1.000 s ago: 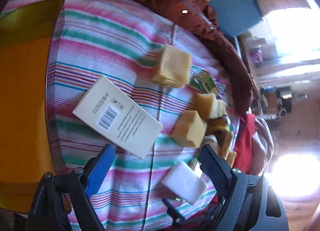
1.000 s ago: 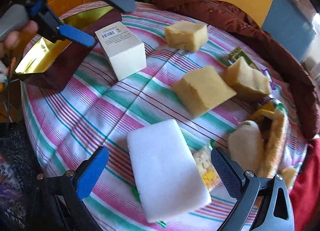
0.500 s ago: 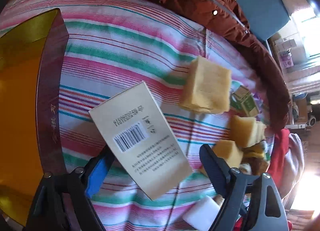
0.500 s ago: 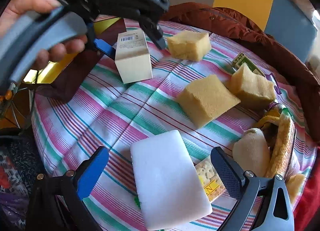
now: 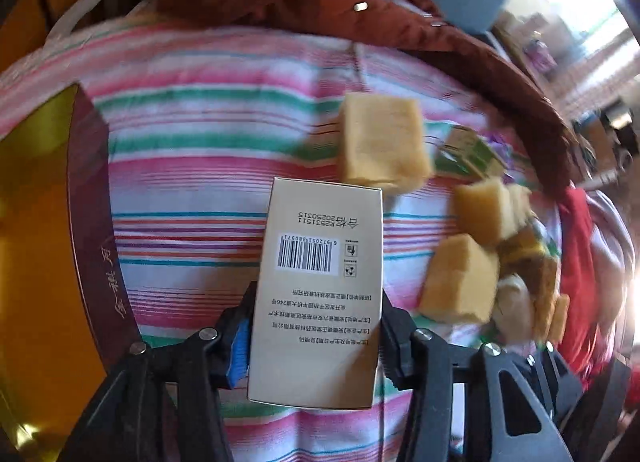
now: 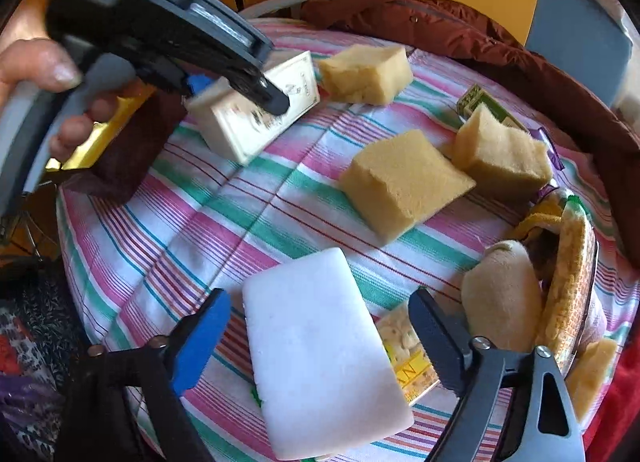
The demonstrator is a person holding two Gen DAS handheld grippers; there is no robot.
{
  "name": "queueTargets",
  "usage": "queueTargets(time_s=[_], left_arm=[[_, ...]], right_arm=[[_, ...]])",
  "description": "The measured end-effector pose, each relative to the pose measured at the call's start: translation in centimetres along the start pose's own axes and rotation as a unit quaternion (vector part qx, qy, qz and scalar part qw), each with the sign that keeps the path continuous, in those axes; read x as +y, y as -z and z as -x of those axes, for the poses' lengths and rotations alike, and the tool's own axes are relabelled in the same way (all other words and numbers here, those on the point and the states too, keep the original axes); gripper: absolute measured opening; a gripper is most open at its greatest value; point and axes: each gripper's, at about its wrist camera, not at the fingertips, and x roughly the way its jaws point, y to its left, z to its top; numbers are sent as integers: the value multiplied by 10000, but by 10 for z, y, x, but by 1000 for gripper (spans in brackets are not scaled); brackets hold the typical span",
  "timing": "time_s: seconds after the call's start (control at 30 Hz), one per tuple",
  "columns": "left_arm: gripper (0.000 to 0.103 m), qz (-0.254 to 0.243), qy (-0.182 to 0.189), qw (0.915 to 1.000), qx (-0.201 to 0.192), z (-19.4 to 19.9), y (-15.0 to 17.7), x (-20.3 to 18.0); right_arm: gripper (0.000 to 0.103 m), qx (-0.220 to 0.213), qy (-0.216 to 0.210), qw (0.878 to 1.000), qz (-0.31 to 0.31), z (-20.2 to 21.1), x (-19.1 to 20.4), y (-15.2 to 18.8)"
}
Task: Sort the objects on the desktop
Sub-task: 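Grasp the white product box with the left tool while the right tool grasps the white block, then carry both items to the gold tray and release them inside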
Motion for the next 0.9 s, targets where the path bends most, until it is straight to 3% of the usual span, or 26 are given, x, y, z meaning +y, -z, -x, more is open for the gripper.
queueTargets(time_s=[0.13,0.37,0.57,0.77,0.9], left_arm=[[51,-414,118,9987,-268,16,9,-4],[51,-665,413,9958,-477,34,25,-8],[51,-899,613,9892,-981,76,52,-3],[51,-673,645,9865,-1343,114,75,44],[51,-349,279,9851,-1663,137,91,96]], right_arm=[[65,-64,11,10000,-34,2,-2,0],[61,-126,-46,9999,-101,3,-4,-1],[61,-579,-204,9971,-458,21,-15,-4],[61,-873,-155,9931,-768,26,-25,-10],[61,-921,-120,9918,-881,32,-23,-10]])
